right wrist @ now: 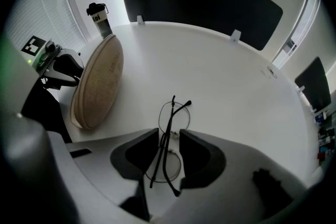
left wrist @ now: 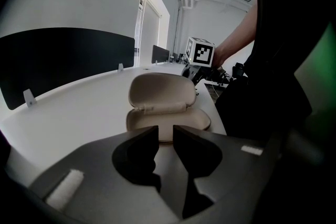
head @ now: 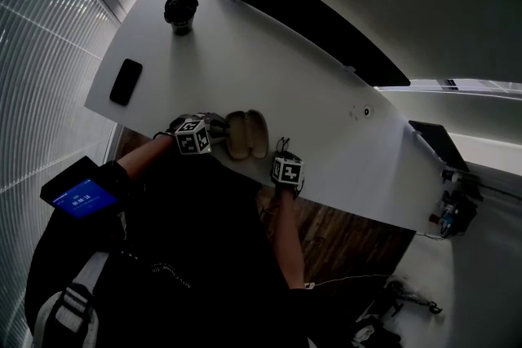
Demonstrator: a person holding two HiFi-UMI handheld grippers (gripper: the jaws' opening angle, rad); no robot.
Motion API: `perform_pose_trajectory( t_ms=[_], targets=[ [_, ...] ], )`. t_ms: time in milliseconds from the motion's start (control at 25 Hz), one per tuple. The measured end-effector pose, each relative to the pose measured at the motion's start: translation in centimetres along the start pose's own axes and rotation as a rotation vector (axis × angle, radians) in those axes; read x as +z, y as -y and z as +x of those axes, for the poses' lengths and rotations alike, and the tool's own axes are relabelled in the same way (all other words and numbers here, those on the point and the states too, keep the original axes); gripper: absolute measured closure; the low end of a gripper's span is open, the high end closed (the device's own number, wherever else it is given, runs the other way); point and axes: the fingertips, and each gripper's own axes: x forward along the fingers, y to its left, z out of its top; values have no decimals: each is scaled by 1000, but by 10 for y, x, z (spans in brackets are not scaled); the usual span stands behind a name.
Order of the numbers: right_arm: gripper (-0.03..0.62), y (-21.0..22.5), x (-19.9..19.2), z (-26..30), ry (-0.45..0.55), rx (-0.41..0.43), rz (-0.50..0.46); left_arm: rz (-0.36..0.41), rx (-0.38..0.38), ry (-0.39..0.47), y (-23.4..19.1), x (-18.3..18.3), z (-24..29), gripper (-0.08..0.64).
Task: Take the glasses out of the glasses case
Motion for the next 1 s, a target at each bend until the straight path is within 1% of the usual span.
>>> perform_pose_trajectory(
  t_ms=[240,320,440,520,600,640,680,720,840,880,1000],
  targets=[
    [448,-2,2,-2,5,0,6,2,1,5,0,0,0,465],
    [419,-2,5,-5,31,10,17,3,1,4,0,1,0,465],
    [410,1,13,-13,76,1,47,2,1,3,0,1,0,465],
    [410,9,19,-25,123,-33,101,0,2,0,0,2,0,465],
    [410,21,32,-43,204,-95,168,-4,0,-4,0,3,0,465],
    [410,23,41,-52,247,-121,172,-6,-3,-6,0,3,1,465],
    [410,18,52,-60,283,-130,149,-7,-4,-6,1,4,1,465],
    [410,7,64,-63,308,-114,100,-8,-5,-4,1,4,1,465],
    [411,-39,90,-54,323,-16,-82,-17,2,-1,-1,4,0,466],
    [422,-49,94,-50,322,4,-121,-21,6,-7,-2,4,0,469],
    [422,-74,102,-52,320,83,-182,-22,19,-28,-6,2,1,471]
  ],
)
